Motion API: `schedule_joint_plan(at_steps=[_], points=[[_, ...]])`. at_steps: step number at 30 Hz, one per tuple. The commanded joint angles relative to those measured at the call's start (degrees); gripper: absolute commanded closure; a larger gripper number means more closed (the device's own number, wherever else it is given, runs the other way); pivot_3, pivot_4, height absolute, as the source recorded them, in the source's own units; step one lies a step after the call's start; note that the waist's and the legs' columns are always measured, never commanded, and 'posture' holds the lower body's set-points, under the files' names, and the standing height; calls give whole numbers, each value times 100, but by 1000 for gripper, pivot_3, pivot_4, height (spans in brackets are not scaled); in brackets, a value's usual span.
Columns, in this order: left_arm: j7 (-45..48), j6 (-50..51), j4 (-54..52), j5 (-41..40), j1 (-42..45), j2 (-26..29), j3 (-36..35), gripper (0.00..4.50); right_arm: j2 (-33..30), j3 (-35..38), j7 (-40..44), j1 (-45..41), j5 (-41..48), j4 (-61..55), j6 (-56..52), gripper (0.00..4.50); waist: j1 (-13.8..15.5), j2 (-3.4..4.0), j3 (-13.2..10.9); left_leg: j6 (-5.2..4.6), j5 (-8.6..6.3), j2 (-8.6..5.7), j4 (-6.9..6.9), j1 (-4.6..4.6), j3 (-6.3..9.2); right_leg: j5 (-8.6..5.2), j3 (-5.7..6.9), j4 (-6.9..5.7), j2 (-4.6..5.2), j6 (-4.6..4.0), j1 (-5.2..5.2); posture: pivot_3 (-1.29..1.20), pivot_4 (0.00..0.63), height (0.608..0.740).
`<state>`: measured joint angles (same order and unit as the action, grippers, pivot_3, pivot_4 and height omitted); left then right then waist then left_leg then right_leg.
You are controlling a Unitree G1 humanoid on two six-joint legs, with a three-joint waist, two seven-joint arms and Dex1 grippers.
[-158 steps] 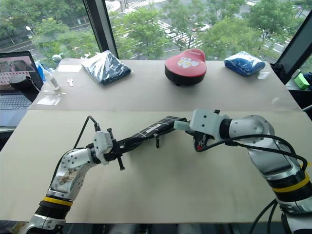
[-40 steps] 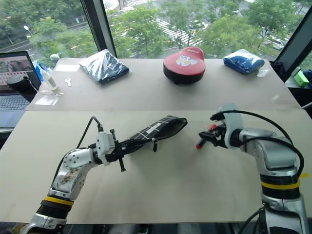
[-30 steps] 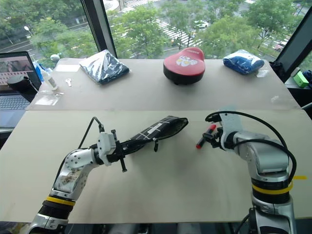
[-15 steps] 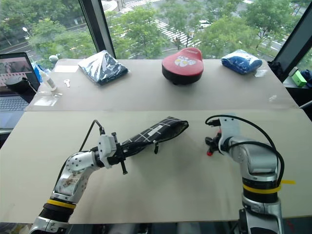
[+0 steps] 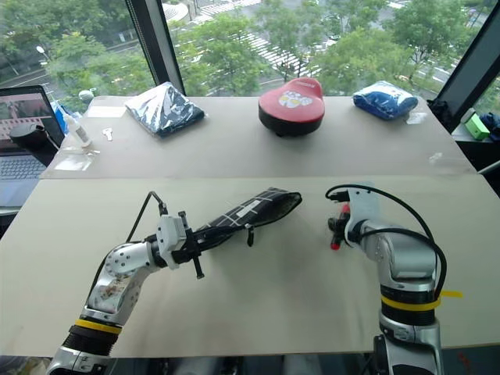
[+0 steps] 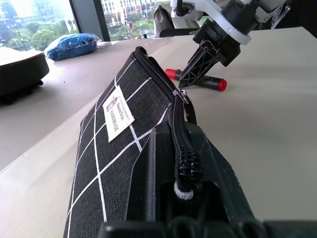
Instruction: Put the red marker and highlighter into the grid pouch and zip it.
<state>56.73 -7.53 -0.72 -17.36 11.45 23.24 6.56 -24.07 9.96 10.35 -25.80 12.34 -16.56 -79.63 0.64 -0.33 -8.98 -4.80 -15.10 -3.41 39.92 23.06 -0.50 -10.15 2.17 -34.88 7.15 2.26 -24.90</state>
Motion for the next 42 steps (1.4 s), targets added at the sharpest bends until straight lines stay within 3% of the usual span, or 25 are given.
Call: schedule_joint_plan(at_steps=[1,3,8,14,18,23,32,42], points=[[-51,-138,-132,-30,98,-3,-77,4500,-56,49,43,-32,-3,-44,230,3531,-4,0,0,0,0,0,0,0,0,0,0,0,0,0,0,0,150,740],[-55,-150,-123,-27,90,0,-81,4500,-57,37,76,-59,17,-57,260,4035,-9,0,0,0,0,1,-1,0,0,0,0,-1,0,0,-2,0,150,740],[-71,-162,-120,-23,73,6,-83,4500,-173,-77,191,-126,-30,-103,768,4035,-9,0,0,1,1,1,-1,1,0,0,0,-1,-1,-1,-4,0,150,740],[-63,-154,-136,-29,53,10,-68,4500,-1121,-769,998,-188,-447,-324,3041,4035,-11,1,-1,1,1,0,-1,4,-3,-1,-1,0,-1,1,-9,0,150,740],[-38,-153,-132,-32,41,18,-58,4500,-2263,-1162,2230,68,-929,-782,5789,4035,-15,1,-2,3,2,-3,-3,6,-6,-4,-1,3,0,5,-10,0,150,740],[-18,-161,-105,-36,63,11,-50,4500,-2988,-1554,3122,450,-1336,-908,7284,4035,-11,-7,-5,0,0,8,-3,-13,-6,-7,2,17,-5,8,17,0,150,740],[0,-187,-65,-31,88,-4,-63,4500,-3190,-1690,3508,839,-1929,-642,8387,4035,22,-8,-6,-4,-4,10,-2,-21,-1,-6,3,44,-4,6,37,0,150,740],[44,-193,-52,-39,109,13,-69,4500,-2801,-1948,3289,752,-2737,-79,8896,4035,17,-8,-6,1,-2,10,-2,-21,-1,-5,2,46,-2,4,37,0,150,740]])
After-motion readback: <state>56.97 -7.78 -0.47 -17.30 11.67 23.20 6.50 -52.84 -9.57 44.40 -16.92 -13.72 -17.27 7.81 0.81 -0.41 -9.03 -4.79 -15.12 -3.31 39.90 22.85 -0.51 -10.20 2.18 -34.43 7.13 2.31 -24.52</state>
